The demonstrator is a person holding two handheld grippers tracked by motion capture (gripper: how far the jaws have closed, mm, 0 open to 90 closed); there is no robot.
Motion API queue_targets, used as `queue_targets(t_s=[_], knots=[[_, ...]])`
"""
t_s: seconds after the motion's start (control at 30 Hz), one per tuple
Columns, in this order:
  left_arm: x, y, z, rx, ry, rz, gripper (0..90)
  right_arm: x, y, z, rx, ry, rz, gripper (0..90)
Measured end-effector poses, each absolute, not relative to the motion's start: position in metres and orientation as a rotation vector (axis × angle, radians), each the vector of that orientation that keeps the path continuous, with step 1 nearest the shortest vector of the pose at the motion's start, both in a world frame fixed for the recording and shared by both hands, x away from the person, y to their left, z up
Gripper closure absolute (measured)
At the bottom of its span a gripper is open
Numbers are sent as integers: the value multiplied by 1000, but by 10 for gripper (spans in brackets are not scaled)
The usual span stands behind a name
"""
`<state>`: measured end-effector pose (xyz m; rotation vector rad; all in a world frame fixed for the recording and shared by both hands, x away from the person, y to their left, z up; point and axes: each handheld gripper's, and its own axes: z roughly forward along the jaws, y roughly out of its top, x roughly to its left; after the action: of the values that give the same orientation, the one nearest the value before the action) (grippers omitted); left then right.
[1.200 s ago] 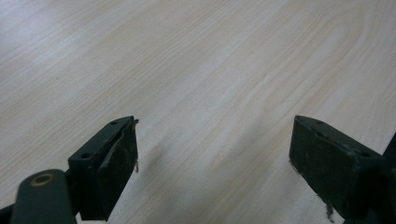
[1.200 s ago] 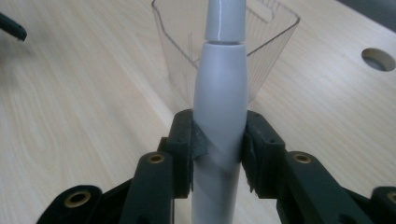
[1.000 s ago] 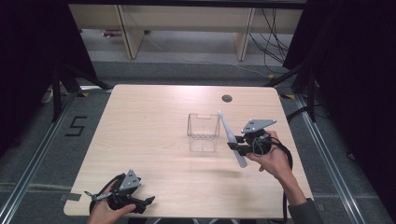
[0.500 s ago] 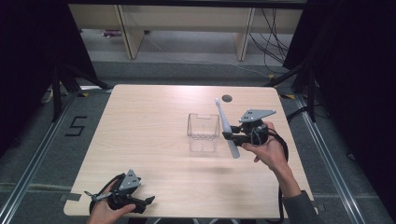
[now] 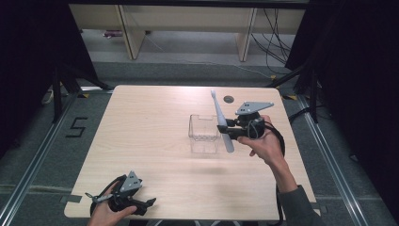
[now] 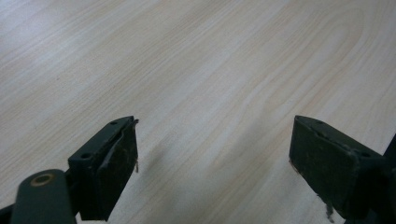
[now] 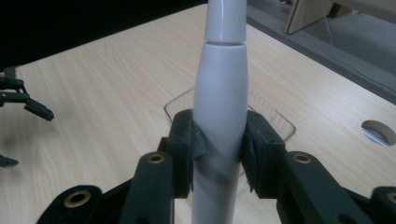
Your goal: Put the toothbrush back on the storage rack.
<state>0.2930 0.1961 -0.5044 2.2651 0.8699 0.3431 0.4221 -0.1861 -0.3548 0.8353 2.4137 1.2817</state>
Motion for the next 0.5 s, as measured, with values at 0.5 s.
queue_targets(t_s=[0.5], knots=[[293,196,-505,2259,869,340,148,439,-160,-334,794,2405,1305,667]])
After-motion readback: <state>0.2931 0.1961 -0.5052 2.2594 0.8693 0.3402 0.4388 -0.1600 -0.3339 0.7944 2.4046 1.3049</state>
